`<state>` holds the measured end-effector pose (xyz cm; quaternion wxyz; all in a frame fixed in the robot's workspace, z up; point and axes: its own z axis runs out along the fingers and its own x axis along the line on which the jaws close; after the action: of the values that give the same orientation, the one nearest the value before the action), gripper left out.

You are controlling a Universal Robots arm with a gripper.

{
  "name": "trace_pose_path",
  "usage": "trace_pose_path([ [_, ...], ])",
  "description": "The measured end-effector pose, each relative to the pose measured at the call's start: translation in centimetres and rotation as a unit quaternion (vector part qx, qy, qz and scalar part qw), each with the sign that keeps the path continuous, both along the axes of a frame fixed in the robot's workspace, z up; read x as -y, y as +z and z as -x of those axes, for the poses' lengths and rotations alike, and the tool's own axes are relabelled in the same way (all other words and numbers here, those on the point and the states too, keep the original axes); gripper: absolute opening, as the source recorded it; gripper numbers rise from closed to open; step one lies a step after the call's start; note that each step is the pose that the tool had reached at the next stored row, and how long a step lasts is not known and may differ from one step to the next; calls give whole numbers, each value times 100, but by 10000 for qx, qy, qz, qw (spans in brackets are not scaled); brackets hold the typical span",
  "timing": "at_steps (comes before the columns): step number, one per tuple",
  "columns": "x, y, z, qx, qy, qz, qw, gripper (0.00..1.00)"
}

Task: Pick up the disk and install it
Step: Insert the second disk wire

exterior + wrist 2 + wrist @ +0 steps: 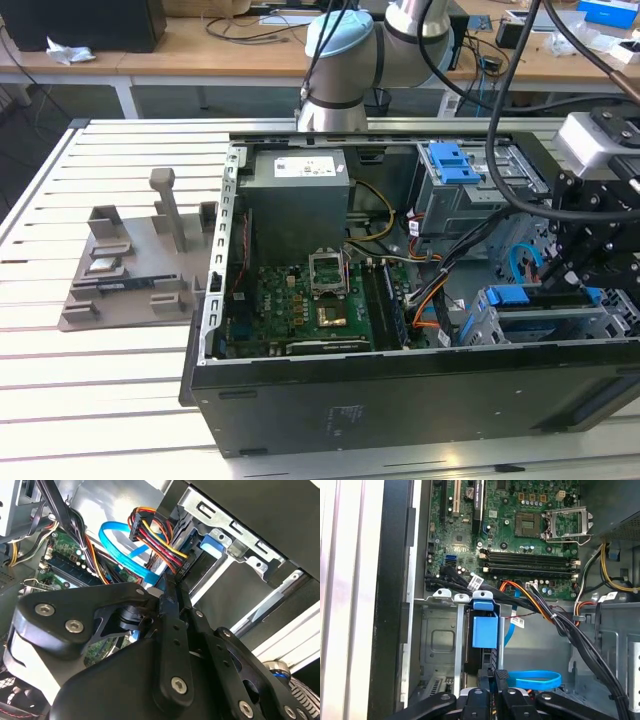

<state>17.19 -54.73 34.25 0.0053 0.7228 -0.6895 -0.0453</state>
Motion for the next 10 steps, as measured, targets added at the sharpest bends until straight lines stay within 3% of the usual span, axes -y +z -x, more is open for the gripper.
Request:
trace_pose_path([
  [10, 0, -40, 0, 1, 1, -6, 10000, 16],
])
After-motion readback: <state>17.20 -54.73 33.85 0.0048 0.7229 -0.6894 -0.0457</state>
